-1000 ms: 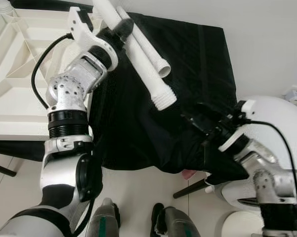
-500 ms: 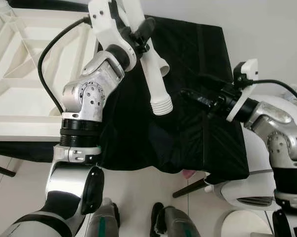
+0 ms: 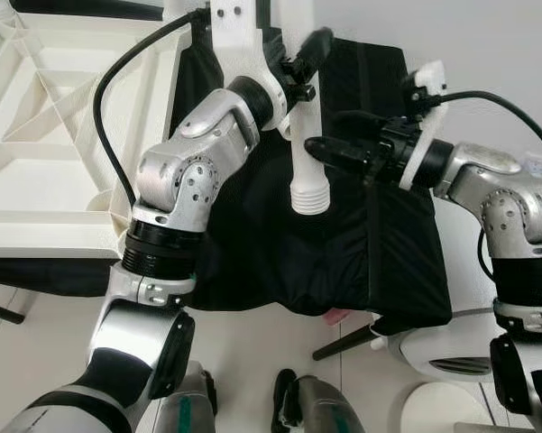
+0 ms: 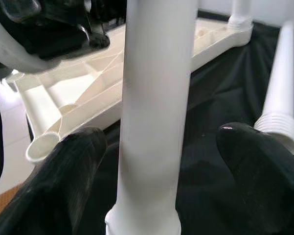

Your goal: Building children table

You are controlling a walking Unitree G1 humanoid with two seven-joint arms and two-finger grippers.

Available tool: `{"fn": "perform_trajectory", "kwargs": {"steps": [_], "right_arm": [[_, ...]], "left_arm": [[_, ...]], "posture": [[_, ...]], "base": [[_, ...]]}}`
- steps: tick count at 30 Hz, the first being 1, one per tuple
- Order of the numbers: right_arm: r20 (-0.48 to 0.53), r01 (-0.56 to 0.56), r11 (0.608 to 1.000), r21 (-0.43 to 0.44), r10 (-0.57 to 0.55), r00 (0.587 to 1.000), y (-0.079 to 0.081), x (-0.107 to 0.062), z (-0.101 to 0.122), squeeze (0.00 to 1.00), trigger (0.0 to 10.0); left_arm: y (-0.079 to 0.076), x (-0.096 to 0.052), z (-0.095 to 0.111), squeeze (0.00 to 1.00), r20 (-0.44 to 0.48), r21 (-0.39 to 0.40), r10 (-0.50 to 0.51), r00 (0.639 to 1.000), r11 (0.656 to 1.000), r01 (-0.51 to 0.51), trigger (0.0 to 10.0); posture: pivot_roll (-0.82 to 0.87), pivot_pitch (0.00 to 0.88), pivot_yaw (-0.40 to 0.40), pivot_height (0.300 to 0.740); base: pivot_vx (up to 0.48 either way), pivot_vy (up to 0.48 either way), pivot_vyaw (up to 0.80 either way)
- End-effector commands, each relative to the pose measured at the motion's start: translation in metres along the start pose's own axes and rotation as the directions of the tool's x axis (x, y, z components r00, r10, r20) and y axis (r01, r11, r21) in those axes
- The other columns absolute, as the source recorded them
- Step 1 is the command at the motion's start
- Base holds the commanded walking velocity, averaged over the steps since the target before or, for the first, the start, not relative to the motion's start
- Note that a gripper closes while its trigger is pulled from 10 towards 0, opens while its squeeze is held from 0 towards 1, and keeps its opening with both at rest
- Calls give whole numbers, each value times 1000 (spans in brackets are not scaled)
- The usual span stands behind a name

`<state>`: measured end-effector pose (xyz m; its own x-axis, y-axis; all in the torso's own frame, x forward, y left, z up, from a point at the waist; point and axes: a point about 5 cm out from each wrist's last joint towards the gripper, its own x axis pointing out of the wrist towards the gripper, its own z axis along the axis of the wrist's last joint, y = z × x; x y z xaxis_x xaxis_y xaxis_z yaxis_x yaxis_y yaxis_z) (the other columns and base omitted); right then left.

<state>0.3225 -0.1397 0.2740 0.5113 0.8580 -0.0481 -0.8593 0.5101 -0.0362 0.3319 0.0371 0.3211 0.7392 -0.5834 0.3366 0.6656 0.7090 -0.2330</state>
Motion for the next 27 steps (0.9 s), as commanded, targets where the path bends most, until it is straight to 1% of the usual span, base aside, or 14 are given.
{"fn": "perform_trajectory", "kwargs": {"steps": [1,10,16,23,27], "right_arm": [[-39,-20,1000,-3,20,999,0,2,-3,0,10000],[-67,-36,999,8,36,997,-1,10,-5,0,10000],[-75,-51,999,6,51,996,-3,17,-6,0,10000],[-70,-77,997,-3,76,995,-4,25,-2,0,10000],[-58,-93,996,-16,92,994,-4,30,4,0,10000]], "left_arm": [[-21,1,8,0,31,38,-235,971,971,234,10000],[-23,3,12,0,47,42,-237,970,971,235,10000],[-27,2,15,0,56,47,-249,967,968,247,10000],[-32,1,14,0,59,43,-261,963,965,259,10000],[-35,1,12,0,58,38,-267,962,963,265,10000]], "posture": [[34,144,-99,740],[39,144,-101,740],[46,136,-103,740],[47,132,-106,740],[49,127,-112,740]], "base": [[0,0,0],[0,0,0],[0,0,0],[0,0,0],[0,0,0]]}}
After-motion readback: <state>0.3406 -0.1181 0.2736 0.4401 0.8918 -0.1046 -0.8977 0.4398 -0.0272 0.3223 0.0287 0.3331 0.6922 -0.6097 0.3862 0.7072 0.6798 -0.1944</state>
